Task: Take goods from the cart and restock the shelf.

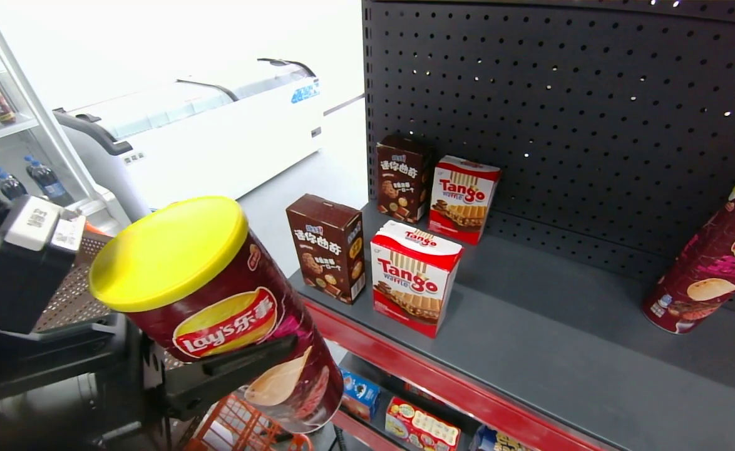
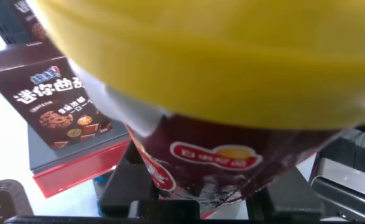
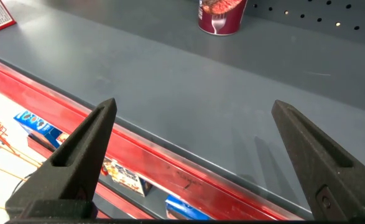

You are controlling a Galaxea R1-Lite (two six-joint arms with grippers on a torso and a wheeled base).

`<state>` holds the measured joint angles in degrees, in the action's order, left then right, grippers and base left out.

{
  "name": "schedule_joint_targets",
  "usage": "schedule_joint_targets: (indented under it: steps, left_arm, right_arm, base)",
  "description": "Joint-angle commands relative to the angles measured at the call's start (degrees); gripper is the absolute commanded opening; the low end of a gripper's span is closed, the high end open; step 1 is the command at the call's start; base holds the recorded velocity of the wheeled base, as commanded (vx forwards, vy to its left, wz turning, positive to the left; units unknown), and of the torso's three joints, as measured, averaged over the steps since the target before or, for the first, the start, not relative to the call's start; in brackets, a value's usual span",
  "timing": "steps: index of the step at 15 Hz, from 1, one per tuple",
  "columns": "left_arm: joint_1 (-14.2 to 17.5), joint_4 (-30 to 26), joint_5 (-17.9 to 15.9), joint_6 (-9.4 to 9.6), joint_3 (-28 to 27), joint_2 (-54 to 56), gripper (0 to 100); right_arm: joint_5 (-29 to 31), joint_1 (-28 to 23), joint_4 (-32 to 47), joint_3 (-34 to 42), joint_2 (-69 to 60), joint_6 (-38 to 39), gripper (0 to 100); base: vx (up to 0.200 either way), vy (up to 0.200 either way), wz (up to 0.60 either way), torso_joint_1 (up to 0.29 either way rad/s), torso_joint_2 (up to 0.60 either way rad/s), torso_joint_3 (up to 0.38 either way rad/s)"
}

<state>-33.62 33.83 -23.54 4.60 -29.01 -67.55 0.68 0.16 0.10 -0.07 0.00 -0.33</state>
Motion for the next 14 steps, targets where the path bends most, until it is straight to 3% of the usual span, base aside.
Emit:
schedule_joint_targets:
  steps: [1,3,8,14]
  left_arm:
    - [-0.1,0.1,-0.1,-0.03,-0.3,-2.3,0]
    - [-0.2,0.3,-0.2,0.06,-0.1,-2.9,0]
    - [-6.3,2.1,-0.1,0.33,-1.5,-7.4,0]
    - [-7.2,2.9,-0.2,0.85,-3.1,-9.1,0]
  right_arm:
    - [0.0,0.0,0.0,0.0,0.0,0.0,100]
    - [0.0,0.0,0.0,0.1,0.0,0.0,100]
    - [0.0,0.0,0.0,0.0,0.0,0.0,100]
    - [0.0,0.0,0.0,0.0,0.0,0.0,100]
  base:
    - [0.0,0.0,0.0,0.0,0.0,0.0]
    - [0.0,0.0,0.0,0.0,0.0,0.0]
    - [0.0,0.0,0.0,0.0,0.0,0.0]
    - [0.0,0.0,0.0,0.0,0.0,0.0]
